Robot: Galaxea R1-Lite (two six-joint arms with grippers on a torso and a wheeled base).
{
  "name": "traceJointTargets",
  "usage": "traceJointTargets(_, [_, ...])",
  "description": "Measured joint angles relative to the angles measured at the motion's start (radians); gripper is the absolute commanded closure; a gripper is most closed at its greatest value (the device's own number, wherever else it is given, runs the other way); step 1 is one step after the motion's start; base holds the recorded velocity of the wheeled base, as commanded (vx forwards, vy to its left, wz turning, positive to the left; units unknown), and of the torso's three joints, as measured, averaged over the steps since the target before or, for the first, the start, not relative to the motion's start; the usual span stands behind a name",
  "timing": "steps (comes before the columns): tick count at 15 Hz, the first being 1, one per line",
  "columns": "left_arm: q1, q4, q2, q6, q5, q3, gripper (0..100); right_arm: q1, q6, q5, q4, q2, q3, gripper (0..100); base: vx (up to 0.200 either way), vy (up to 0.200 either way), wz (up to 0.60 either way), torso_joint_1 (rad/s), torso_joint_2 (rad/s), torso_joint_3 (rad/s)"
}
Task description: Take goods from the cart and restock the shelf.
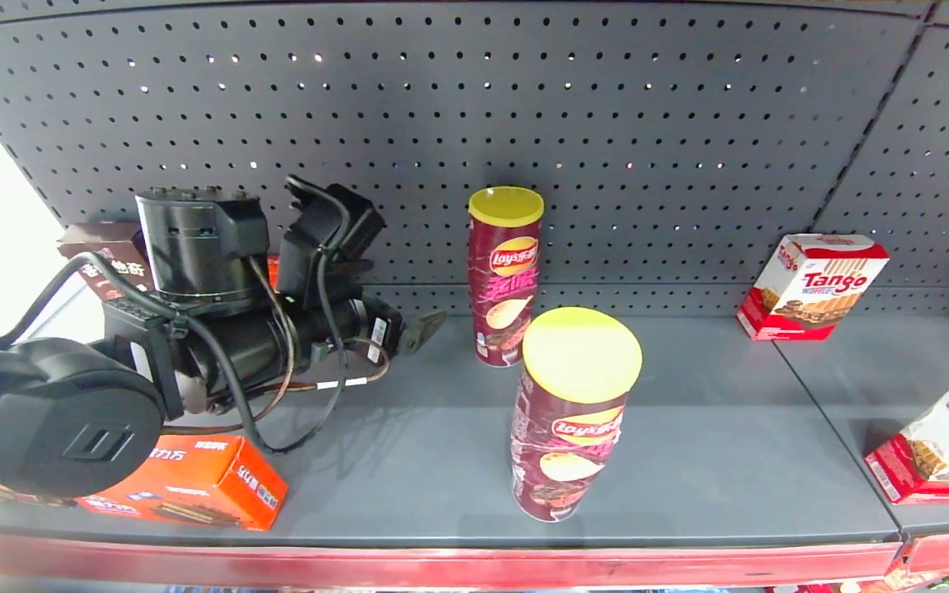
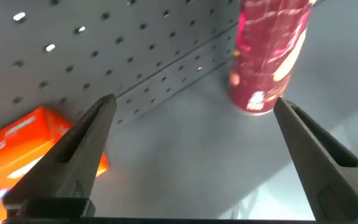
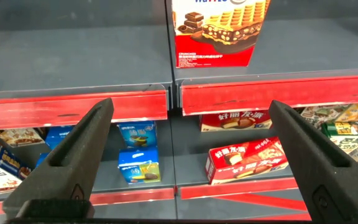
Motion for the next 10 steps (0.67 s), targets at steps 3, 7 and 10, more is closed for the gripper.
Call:
traceJointTargets(3, [-0.012, -0.023, 0.055, -0.001, -0.001, -0.053, 0, 0.000, 0.000, 0.000, 0.000, 0.000, 0.000, 0, 0.000, 0.000, 0.00, 0.000, 0.00, 0.000])
traceJointTargets(7, [-0.016, -0.022, 0.127, -0.001, 0.000, -0.125, 0, 0.000, 0.000, 0.000, 0.000, 0.000, 0.000, 0, 0.000, 0.000, 0.00, 0.000, 0.00, 0.000])
traceJointTargets(10, [-0.014, -0.021, 0.157, -0.002, 0.001, -0.154, 0, 0.000, 0.000, 0.000, 0.000, 0.000, 0.000, 0, 0.000, 0.000, 0.00, 0.000, 0.00, 0.000])
